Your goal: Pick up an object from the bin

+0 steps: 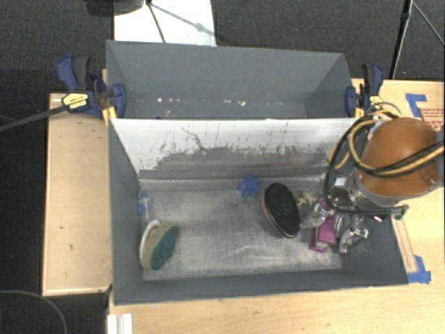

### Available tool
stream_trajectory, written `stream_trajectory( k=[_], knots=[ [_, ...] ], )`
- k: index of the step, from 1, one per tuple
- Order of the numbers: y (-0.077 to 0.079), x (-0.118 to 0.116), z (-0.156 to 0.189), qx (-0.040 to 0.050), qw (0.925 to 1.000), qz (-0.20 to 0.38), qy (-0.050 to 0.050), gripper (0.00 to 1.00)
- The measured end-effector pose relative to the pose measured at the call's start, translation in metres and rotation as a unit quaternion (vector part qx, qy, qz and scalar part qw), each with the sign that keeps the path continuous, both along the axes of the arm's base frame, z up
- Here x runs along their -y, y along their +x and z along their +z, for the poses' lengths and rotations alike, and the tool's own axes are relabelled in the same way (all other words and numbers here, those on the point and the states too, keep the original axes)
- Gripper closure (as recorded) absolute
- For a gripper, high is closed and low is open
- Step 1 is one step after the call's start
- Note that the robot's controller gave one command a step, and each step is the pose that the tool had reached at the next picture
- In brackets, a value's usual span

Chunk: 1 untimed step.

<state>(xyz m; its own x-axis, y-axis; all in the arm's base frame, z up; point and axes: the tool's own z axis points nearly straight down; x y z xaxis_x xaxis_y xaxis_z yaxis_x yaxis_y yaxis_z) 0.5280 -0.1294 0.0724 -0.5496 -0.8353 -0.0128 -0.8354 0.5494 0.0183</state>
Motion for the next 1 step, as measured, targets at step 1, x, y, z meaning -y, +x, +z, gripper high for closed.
stream_trajectory(
  k=[1],
  knots=[
    [0.0002, -0.005, 0.0013, 0.0018, 1.0, 0.001, -0.006, 0.0]
  ],
)
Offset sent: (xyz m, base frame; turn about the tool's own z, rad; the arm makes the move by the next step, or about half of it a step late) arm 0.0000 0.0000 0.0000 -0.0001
